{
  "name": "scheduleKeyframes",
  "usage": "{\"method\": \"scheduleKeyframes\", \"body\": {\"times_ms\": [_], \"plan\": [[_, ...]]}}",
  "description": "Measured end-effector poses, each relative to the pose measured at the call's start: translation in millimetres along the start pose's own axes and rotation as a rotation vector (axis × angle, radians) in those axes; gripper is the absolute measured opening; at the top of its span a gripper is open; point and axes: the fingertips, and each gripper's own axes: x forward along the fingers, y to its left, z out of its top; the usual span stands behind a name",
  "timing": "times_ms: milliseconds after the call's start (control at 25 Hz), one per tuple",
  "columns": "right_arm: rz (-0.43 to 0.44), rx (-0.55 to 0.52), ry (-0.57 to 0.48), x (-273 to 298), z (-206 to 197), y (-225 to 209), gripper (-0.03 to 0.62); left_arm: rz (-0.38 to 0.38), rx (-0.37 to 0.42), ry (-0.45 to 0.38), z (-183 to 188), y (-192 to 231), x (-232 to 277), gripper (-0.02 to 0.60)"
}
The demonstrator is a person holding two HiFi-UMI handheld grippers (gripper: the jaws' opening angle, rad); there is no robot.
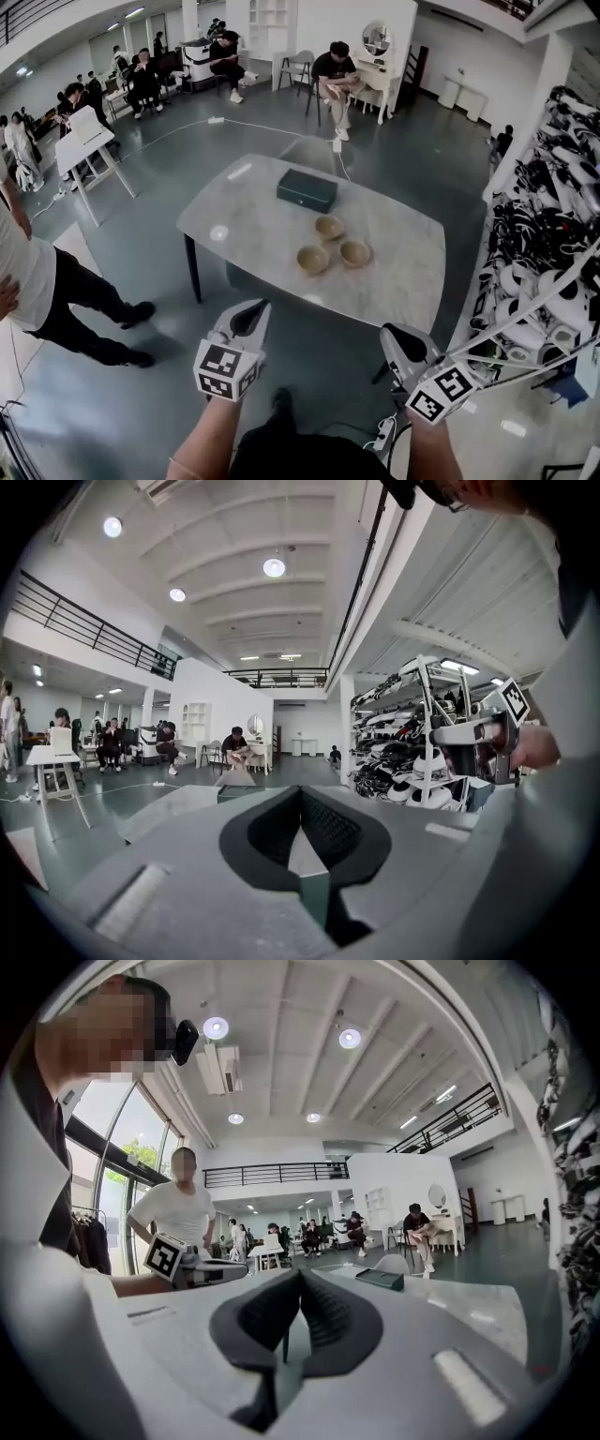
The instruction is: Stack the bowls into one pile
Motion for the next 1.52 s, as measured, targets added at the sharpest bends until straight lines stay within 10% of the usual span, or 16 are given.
{"method": "scheduleKeyframes", "body": {"times_ms": [560, 1520], "plan": [[0.005, 0.045, 0.049, 170.0, 3.1, -32.1, 0.003, -0.051, 0.015, 0.010, 5.8, 134.2, 87.9, 0.011], [-0.046, 0.195, 0.170, 211.4, -60.4, -157.9, 0.003, -0.154, -0.053, 0.175, -45.6, 129.0, 219.4, 0.011]]}}
